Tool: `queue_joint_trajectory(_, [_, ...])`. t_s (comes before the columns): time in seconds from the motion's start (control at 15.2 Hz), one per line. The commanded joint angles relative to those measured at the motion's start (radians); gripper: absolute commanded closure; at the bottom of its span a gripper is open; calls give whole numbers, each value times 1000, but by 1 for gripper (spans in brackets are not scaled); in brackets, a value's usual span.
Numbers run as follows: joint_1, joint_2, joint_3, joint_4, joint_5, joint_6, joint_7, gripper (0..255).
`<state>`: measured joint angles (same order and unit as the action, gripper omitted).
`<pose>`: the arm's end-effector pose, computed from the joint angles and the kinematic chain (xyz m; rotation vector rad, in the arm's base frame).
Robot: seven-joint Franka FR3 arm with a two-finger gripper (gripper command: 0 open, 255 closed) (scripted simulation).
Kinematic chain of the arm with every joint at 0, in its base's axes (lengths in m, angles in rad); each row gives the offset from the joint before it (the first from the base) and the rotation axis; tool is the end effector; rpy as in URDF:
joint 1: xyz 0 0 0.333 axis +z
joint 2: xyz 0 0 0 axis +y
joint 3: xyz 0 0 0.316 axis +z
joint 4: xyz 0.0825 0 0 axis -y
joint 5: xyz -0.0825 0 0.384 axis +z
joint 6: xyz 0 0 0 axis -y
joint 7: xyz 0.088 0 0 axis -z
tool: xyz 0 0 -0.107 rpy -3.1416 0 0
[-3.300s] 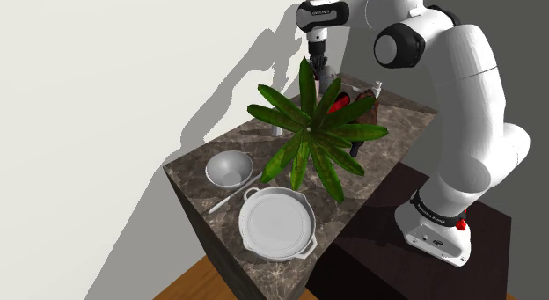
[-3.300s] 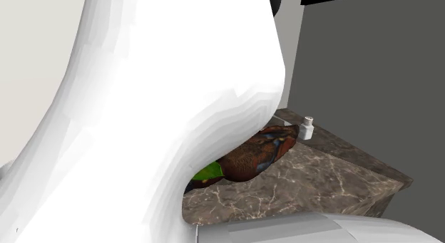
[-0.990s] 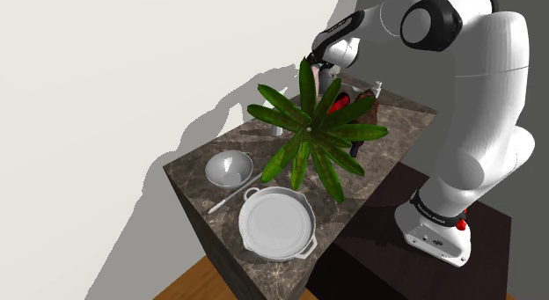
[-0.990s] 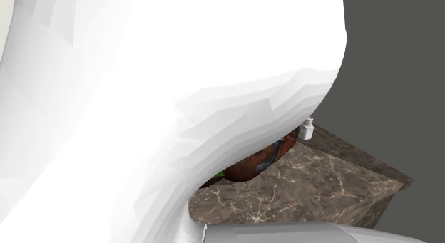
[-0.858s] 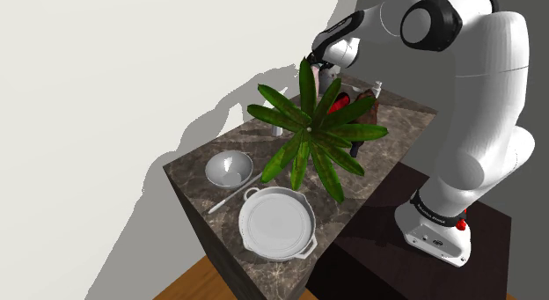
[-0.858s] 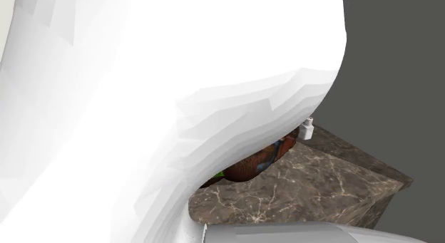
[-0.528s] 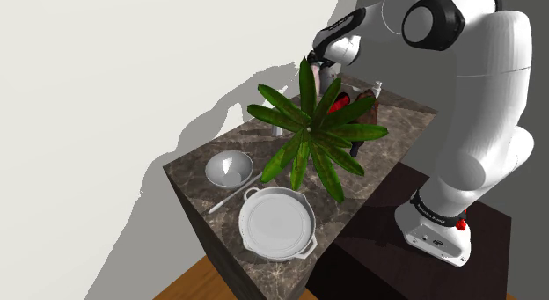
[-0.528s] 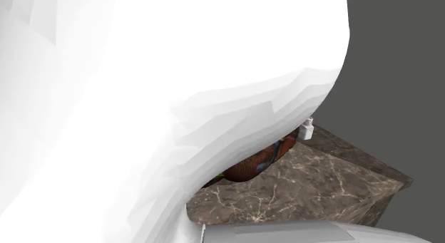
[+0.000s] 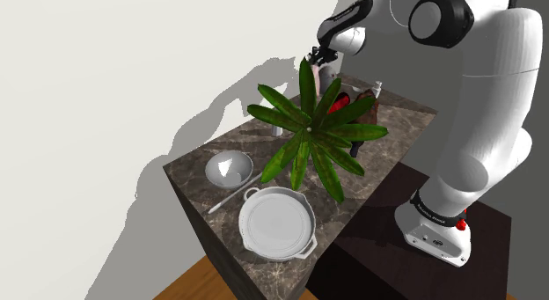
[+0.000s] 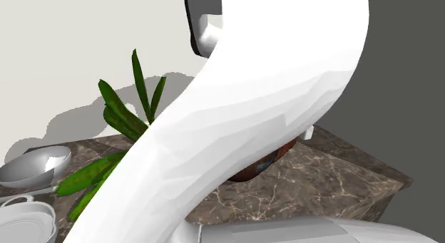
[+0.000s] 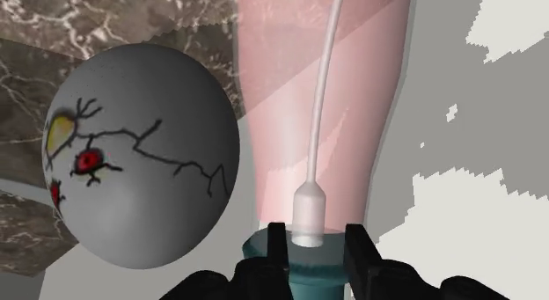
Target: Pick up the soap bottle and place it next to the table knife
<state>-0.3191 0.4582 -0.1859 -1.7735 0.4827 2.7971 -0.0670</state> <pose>0.6063 -0.3417 0.3683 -2.7213 1.1544 -0.9267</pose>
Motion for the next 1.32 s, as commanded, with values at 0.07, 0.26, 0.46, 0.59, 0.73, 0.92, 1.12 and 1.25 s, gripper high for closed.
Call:
queue_joint_trajectory(0.07, [25,-23,-18,17,-15,49,18,255])
queue_joint_trajectory(0.26, [24,-27,-21,17,-18,32,20,255])
queue_joint_trajectory(0.46, [65,104,-104,253,-247,-249,-44,0])
queue_joint_trajectory(0.59, [61,131,-102,272,-238,-242,-48,0])
queue_joint_trajectory(0.73, [54,158,-96,291,-232,-235,-51,0])
queue_joint_trajectory(0.92, [45,199,-88,323,-224,-226,-54,0])
queue_joint_trajectory(1.12, [43,207,-87,329,-222,-225,-55,0])
queue_joint_trajectory(1.25, [43,207,-87,329,-222,-225,-55,0])
